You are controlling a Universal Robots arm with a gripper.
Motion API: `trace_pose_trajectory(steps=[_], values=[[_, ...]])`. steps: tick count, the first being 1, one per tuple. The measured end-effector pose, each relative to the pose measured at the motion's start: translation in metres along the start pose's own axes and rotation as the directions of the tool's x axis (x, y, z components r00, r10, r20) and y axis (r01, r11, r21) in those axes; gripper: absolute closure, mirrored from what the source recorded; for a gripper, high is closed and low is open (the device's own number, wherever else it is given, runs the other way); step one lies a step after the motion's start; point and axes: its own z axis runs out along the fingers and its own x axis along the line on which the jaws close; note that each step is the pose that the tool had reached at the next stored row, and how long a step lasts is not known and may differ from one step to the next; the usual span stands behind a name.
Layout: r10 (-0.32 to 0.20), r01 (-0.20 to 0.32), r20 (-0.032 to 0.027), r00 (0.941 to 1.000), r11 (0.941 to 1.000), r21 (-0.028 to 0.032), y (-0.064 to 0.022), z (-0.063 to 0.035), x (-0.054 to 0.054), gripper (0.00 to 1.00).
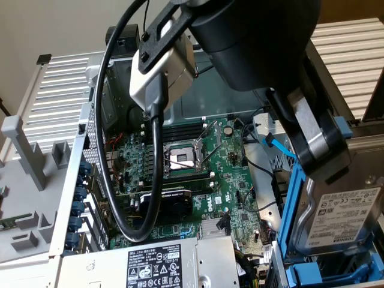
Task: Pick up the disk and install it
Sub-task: 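Insert the disk into the insertion slot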
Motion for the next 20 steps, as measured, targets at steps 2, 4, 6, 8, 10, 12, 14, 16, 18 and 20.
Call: trace_pose_trajectory(steps=[2,4,6,8,10,12,14,16,18,20], values=[[-0.001,0.001,0.0002,1.0,1.0,-0.0001,0.0001,0.0001,0.0,0.63],[-0.001,0.001,0.0009,1.0,1.0,0.0,0.0002,0.0003,-0.0002,0.63],[-0.001,0.001,0.0008,1.0,1.0,0.0,0.0002,0.0002,-0.0001,0.55],[-0.002,0.002,0.001,1.0,1.0,0.0001,0.0002,0.0003,-0.0002,0.55],[-0.002,0.002,0.0011,1.0,1.0,0.0,0.0002,0.0003,-0.0002,0.55],[-0.002,0.002,0.0012,1.0,1.0,0.0,0.0003,0.0003,-0.0002,0.55],[-0.002,0.002,0.0011,1.0,1.0,0.0,0.0002,0.0003,-0.0002,0.55],[-0.002,0.002,0.001,1.0,1.0,0.0,0.0003,0.0003,-0.0002,0.55],[-0.002,0.002,0.001,1.0,1.0,0.0,0.0003,0.0003,-0.0002,0.55],[-0.002,0.002,0.001,1.0,1.0,0.0,0.0002,0.0003,-0.0002,0.55]])
